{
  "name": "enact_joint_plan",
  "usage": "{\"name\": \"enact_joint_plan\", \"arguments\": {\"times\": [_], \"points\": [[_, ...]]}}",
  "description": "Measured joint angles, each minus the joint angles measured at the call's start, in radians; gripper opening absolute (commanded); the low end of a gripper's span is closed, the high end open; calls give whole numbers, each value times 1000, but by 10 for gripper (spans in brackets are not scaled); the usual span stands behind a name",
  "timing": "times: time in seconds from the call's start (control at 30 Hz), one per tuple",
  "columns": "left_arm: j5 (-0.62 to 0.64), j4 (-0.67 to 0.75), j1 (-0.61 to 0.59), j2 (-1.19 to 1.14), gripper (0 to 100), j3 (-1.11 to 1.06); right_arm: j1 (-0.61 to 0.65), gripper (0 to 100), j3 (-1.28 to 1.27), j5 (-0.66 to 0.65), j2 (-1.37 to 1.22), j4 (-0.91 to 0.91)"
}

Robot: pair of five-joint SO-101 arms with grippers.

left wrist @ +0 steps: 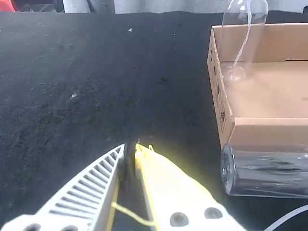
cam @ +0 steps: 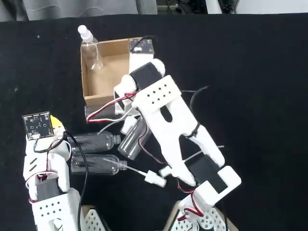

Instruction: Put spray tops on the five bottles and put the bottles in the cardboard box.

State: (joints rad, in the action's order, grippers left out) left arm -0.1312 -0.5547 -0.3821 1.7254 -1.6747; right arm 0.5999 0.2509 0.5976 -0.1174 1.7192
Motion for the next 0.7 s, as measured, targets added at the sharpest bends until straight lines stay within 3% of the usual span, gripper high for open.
{"name": "enact_joint_plan", "arguments": {"times": [0.4, 0.7], "points": [[0, 0, 0, 0, 30, 0, 0, 297, -256, 15, 0, -219], [0, 0, 0, 0, 30, 0, 0, 296, -328, 133, 0, -318]]}}
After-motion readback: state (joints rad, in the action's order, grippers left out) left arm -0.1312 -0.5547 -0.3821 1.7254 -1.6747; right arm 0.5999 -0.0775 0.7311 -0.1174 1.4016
